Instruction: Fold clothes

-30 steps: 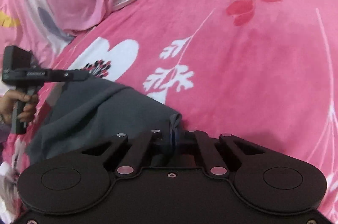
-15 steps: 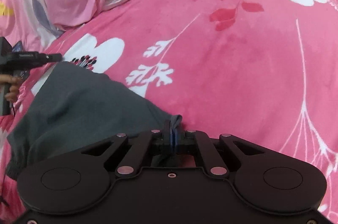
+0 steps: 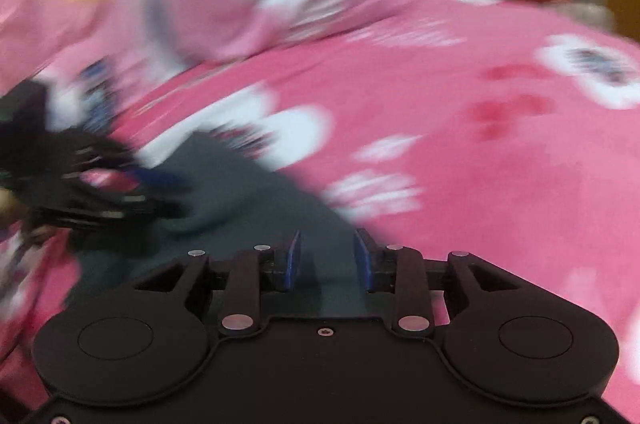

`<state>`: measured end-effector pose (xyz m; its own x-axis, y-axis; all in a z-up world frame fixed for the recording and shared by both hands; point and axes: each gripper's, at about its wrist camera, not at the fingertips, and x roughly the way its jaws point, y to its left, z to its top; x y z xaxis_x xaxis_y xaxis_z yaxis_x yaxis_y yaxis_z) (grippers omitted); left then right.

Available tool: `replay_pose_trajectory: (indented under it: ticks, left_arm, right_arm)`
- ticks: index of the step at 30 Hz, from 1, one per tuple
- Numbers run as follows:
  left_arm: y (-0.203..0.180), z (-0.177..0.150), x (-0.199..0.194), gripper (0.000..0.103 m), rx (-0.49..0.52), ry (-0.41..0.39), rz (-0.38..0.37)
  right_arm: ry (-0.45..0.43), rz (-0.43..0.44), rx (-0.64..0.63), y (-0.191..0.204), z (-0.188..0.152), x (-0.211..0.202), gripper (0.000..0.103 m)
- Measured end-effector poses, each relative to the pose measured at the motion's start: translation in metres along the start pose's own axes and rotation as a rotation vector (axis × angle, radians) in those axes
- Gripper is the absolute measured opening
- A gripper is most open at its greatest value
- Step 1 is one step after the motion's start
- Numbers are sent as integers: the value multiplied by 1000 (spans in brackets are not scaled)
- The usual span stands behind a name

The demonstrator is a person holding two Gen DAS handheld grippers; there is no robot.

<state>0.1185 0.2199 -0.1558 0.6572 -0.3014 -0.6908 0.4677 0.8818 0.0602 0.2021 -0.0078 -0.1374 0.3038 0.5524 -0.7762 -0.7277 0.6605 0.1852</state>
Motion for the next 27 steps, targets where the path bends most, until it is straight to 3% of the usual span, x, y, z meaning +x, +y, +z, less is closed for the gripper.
replay_pose_trajectory:
  ticks: [2, 4, 7, 10, 12, 14, 16, 19, 20, 21, 22, 24, 25, 27]
  left_arm:
    - [3, -14, -10, 27, 2, -16, 15]
    - [16, -32, -23, 30, -11, -16, 37]
    - [31, -55, -41, 32, -76, 63, 120]
    - [36, -46, -60, 32, -164, -2, 139]
    - [32, -33, -66, 34, -191, -65, 117]
    - [22, -18, -57, 37, -201, -102, 32]
    - [4, -6, -35, 43, -132, -69, -69]
    - [-21, -12, -7, 45, 82, 59, -40]
    - [-18, -17, -9, 48, 85, 59, -39]
    - [-12, -21, -11, 54, 66, 59, -37]
    - [3, -23, -18, 58, -32, 59, -30]
    - [25, -22, -28, 58, -173, 46, -28]
    - [40, -17, -34, 58, -250, 5, -39]
    - [60, -7, -36, 60, -308, -73, -56]
  right_arm:
    - [95, -13, -50, 10, -9, 23, 28]
    - [104, -32, -67, 7, -20, 25, 28]
    - [139, -18, -7, -7, -31, 9, 28]
    - [173, -77, -21, -8, -32, -12, 27]
    - [110, -81, -22, -7, -23, -19, 30]
    - [34, -82, -21, -6, -13, -27, 33]
    - [0, -61, -27, -5, -6, -19, 37]
    - [129, -95, -37, -11, -8, 22, 37]
    - [128, -88, -34, -15, -14, 24, 37]
    - [120, -77, -33, -18, -17, 20, 37]
    - [126, -72, -32, -20, -19, 15, 37]
    - [146, -74, 3, -28, -20, -5, 37]
    - [139, -88, 20, -33, -19, -12, 37]
    - [104, -128, 46, -43, -16, -20, 41]
